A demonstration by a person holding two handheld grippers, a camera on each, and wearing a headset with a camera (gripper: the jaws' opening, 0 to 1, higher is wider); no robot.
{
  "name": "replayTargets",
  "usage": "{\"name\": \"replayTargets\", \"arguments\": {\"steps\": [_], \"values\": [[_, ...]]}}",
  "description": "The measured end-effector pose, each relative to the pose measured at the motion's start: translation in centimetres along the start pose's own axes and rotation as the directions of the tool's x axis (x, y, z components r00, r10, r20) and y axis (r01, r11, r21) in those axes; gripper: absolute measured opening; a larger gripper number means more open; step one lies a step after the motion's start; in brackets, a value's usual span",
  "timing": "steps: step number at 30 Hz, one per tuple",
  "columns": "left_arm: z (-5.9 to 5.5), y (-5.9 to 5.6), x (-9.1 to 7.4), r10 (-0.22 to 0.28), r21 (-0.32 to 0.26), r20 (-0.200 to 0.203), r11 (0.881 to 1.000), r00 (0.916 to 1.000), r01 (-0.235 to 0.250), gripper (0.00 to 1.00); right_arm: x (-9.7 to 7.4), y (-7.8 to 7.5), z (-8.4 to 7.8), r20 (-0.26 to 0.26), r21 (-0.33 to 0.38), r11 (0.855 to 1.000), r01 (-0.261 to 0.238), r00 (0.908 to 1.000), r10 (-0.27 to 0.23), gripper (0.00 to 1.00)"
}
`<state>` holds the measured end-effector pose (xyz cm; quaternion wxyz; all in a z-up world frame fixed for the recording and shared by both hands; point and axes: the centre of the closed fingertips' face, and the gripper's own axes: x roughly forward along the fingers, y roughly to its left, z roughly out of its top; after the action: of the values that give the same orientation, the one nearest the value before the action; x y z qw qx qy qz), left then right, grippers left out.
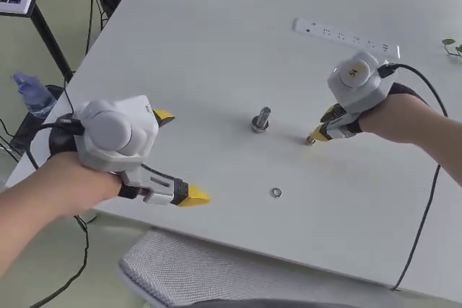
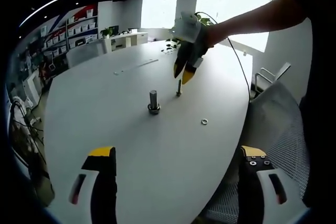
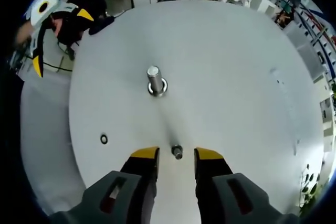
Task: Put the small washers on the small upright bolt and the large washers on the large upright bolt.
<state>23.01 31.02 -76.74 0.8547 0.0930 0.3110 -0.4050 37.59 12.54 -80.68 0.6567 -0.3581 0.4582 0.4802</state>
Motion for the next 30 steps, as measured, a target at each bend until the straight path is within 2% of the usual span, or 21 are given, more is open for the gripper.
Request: {"name": "replayTargets", "arguments": {"steps": [6, 14, 19, 22, 26, 30], "values": [[0.0, -0.1, 0.3, -0.006, -0.004, 0.001, 1.000, 1.0000, 0.006, 0.99, -0.9, 0.7, 0.6, 0.015, -0.015, 1.000, -0.003, 0.9999, 0.003, 0.32], [0.2, -0.5, 0.1, -0.009, 0.000, -0.003, 1.000, 1.0000, 0.009, 0.99, -1.2, 1.1, 0.4, 0.010, -0.033, 0.999, -0.010, 0.9999, 0.011, 0.33], [0.3, -0.7, 0.3, -0.007, 0.006, -0.008, 1.000, 0.9999, 0.007, 0.99, -1.6, 2.4, -0.1, -0.009, -0.061, 0.998, -0.010, 0.9999, 0.009, 0.33], [0.6, -0.8, 0.3, -0.007, 0.004, -0.004, 1.000, 1.0000, 0.007, 0.99, -1.7, 2.5, -0.2, -0.009, -0.054, 0.998, -0.011, 0.9999, 0.010, 0.33], [0.5, -0.8, 0.4, -0.005, 0.010, -0.003, 1.000, 1.0000, 0.005, 0.99, -2.0, 3.5, -0.1, 0.001, -0.055, 0.998, -0.016, 0.9999, 0.016, 0.33], [0.6, -0.9, 0.3, -0.004, 0.013, -0.003, 1.000, 1.0000, 0.004, 0.98, -2.1, 5.4, -0.2, -0.003, -0.082, 0.996, -0.026, 0.9997, 0.026, 0.33]]}}
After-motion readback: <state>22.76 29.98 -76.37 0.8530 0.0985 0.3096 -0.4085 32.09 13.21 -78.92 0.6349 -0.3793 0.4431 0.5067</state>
